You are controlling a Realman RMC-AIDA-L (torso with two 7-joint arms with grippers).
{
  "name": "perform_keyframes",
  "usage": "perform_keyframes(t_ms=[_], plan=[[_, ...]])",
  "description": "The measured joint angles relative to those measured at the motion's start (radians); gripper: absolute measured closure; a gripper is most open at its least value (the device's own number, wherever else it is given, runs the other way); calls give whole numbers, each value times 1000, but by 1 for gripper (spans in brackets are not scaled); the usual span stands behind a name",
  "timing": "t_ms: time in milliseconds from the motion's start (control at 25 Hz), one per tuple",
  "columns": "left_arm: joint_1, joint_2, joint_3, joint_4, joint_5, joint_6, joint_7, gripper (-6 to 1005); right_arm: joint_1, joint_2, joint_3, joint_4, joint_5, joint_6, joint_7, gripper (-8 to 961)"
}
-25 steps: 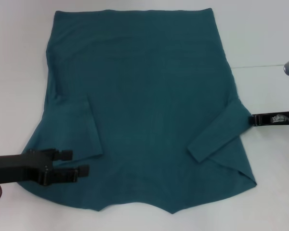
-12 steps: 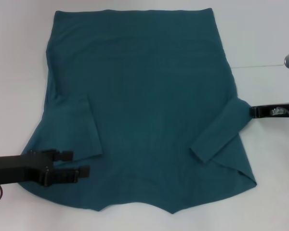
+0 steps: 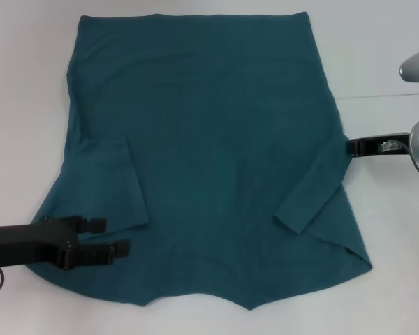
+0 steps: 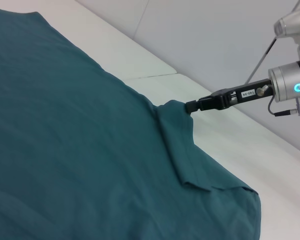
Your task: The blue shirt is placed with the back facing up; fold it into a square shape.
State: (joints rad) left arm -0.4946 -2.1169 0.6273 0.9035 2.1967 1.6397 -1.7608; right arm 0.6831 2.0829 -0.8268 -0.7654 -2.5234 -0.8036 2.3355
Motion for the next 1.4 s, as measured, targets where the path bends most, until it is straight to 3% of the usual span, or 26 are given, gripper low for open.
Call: perform_keyframes(t_ms=[760, 1000, 1200, 1400], plan=[[7, -2, 2, 0, 0, 0, 0, 139, 56, 3, -13, 9, 1, -10, 20, 877], [7, -2, 2, 0, 0, 2, 2, 139, 66, 3, -26, 24, 2, 2, 22, 674], [8, -3, -1, -1, 0, 2, 7, 139, 90, 3, -27, 69, 2, 6, 15, 561], [8, -3, 1, -2, -1, 2, 7, 139, 113, 3, -40, 103, 1, 16, 13, 562]])
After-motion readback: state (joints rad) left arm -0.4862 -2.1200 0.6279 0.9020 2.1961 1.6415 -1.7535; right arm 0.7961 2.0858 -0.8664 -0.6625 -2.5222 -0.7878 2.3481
